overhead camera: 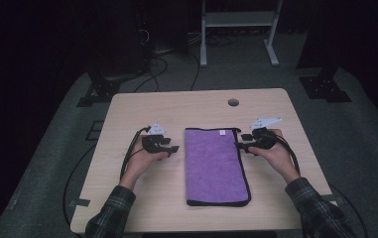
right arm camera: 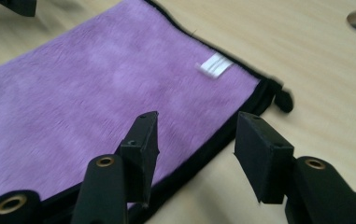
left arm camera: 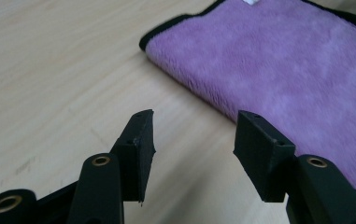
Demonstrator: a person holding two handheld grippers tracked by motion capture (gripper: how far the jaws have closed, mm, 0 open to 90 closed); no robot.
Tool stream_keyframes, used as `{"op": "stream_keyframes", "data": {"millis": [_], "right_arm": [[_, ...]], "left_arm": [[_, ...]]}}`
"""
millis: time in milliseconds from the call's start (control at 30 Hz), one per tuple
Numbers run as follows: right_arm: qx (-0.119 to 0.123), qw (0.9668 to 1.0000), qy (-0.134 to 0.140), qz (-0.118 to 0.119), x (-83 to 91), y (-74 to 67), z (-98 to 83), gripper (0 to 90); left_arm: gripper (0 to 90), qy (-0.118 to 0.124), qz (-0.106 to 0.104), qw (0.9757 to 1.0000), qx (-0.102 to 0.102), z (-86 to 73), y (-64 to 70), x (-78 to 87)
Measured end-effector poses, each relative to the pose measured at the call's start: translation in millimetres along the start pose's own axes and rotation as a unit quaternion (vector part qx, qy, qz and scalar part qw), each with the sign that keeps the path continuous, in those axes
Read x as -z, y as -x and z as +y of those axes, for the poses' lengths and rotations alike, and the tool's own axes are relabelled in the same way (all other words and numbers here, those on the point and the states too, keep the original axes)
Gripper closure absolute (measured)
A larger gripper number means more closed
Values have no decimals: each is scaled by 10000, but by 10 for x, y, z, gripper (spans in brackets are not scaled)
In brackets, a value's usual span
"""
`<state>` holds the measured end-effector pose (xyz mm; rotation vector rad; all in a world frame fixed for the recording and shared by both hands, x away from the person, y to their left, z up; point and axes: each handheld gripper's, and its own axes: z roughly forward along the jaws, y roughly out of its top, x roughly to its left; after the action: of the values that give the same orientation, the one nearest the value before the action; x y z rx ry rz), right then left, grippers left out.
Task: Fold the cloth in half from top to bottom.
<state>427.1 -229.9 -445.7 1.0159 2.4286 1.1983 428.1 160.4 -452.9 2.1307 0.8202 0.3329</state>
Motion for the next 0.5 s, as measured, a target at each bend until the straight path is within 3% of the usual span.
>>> {"op": "stream_keyframes", "data": {"millis": [300,500], "right_arm": [[-14,10000,17,50,-242,179,213,440],[-82,9999,40,51,-393,270,265,432]], "left_arm": [[433,1,-24,9999,-102,328,-82,-302],[422,-118,-42,9998,-167,443,-111,-480]]}}
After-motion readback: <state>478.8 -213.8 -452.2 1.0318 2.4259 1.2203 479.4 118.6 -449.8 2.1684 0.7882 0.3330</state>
